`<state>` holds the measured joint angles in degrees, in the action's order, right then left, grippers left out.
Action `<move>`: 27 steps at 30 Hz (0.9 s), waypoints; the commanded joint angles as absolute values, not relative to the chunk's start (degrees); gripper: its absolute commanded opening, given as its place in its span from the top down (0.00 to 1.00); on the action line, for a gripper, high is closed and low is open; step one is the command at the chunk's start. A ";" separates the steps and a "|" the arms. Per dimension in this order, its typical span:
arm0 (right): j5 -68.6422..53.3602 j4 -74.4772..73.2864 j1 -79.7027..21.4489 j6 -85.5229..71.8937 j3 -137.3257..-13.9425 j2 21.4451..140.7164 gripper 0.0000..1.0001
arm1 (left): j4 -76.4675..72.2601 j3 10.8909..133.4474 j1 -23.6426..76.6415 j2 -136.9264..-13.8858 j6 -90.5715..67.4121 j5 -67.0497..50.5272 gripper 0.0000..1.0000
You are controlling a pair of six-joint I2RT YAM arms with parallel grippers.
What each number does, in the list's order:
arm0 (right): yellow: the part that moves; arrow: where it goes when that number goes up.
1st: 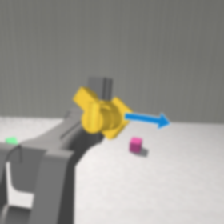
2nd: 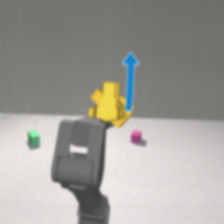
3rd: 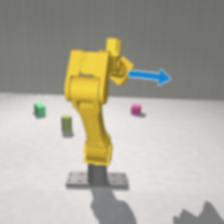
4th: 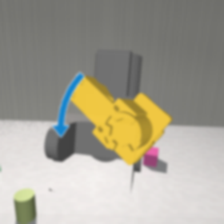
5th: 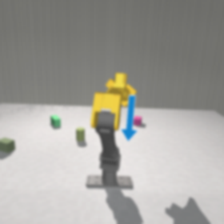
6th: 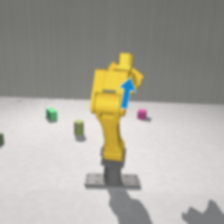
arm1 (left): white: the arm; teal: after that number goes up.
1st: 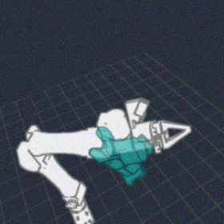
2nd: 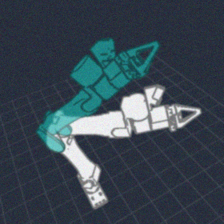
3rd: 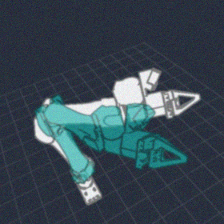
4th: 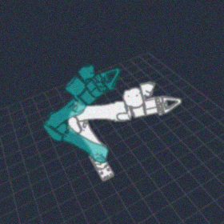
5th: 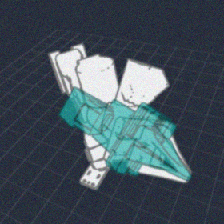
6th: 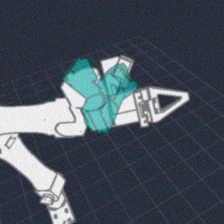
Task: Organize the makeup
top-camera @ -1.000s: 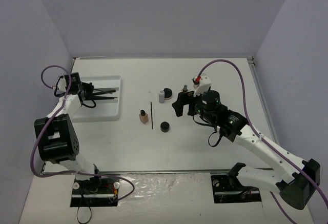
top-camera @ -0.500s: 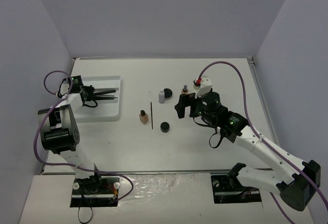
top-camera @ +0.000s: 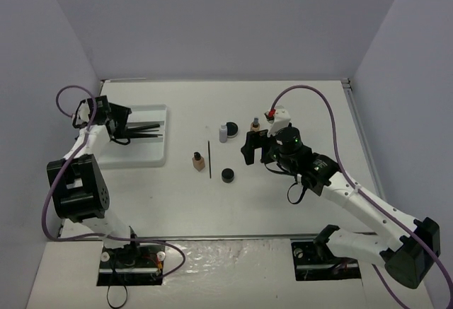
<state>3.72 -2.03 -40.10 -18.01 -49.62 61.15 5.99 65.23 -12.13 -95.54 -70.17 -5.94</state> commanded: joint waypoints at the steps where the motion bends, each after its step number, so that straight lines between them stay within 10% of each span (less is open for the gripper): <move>1: 5.59 0.18 -39.77 -18.64 -51.94 62.85 0.00 | 18.39 76.72 -3.47 -84.80 -49.75 -6.12 0.38; 13: 7.59 -2.40 -39.06 -18.34 -50.78 59.04 0.00 | 39.30 93.10 26.90 -93.29 -34.18 -0.12 0.36; 27: 9.75 -7.48 -35.59 -17.48 -48.60 50.97 0.00 | 40.10 99.51 33.00 -110.23 -34.51 2.09 0.50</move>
